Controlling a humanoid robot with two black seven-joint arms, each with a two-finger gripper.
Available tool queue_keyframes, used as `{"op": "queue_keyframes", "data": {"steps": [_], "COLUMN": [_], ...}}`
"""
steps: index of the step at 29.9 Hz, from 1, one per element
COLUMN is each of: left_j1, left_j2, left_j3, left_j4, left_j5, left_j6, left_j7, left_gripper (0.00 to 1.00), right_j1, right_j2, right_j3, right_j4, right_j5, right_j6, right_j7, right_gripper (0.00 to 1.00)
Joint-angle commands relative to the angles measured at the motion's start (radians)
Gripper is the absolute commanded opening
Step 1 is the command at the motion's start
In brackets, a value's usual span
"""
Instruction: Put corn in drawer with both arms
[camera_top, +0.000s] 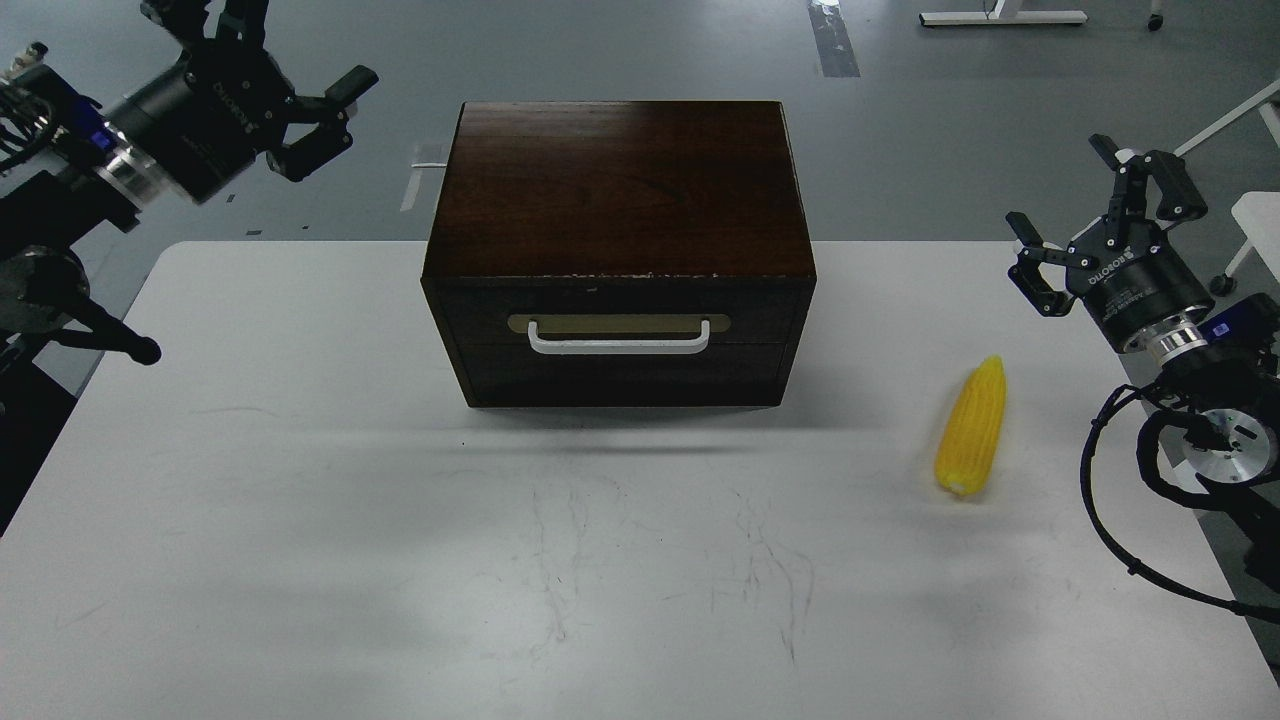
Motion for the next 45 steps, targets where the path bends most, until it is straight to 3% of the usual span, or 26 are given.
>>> {"op": "queue_keyframes", "data": {"steps": [1, 6, 10, 16, 20, 27, 30, 45], "left_j1": [-0.116, -0.233, -0.315, -0.392, -0.450, -0.647, -0.665, -0.659], "left_j2": [-0.014, -0.059, -0.097, -0.192, -0.238, -0.290, -0.310, -0.364], "left_j3": [0.008, 0.010, 0.014, 0.057, 0.174, 0.551, 0.657, 0.792], "left_j4": [-0.009, -0.058, -0.142, -0.193, -0.193, -0.207, -0.202, -0.197], "left_j5": [0.171, 0.505, 0.905, 1.311, 1.397, 1.511, 1.578, 1.738], "left_j6": [0.001, 0.001, 0.001, 0.001, 0.001, 0.001, 0.047, 0.058], "left_j7": [-0.006, -0.029, -0.108, -0.108, -0.108, -0.108, -0.108, -0.108], "left_gripper": [0.99, 0.98, 0.99, 0.98, 0.98, 0.98, 0.98, 0.98], "right_j1": [-0.001, -0.003, -0.006, -0.006, -0.008, -0.008, -0.008, -0.011], "right_j2": [-0.013, -0.025, -0.028, -0.028, -0.028, -0.030, -0.030, -0.042], "right_j3": [0.001, 0.002, 0.007, 0.008, 0.008, 0.010, 0.010, 0.011], "right_j4": [0.001, 0.001, 0.001, 0.001, 0.001, 0.001, 0.001, 0.003], "right_j5": [0.002, 0.002, 0.002, 0.002, 0.002, 0.002, 0.002, 0.002], "right_j6": [0.000, 0.000, 0.000, 0.000, 0.000, 0.000, 0.000, 0.000], "right_j7": [0.000, 0.000, 0.000, 0.000, 0.000, 0.000, 0.000, 0.000], "right_gripper": [1.00, 1.00, 1.00, 1.00, 1.00, 1.00, 1.00, 1.00]}}
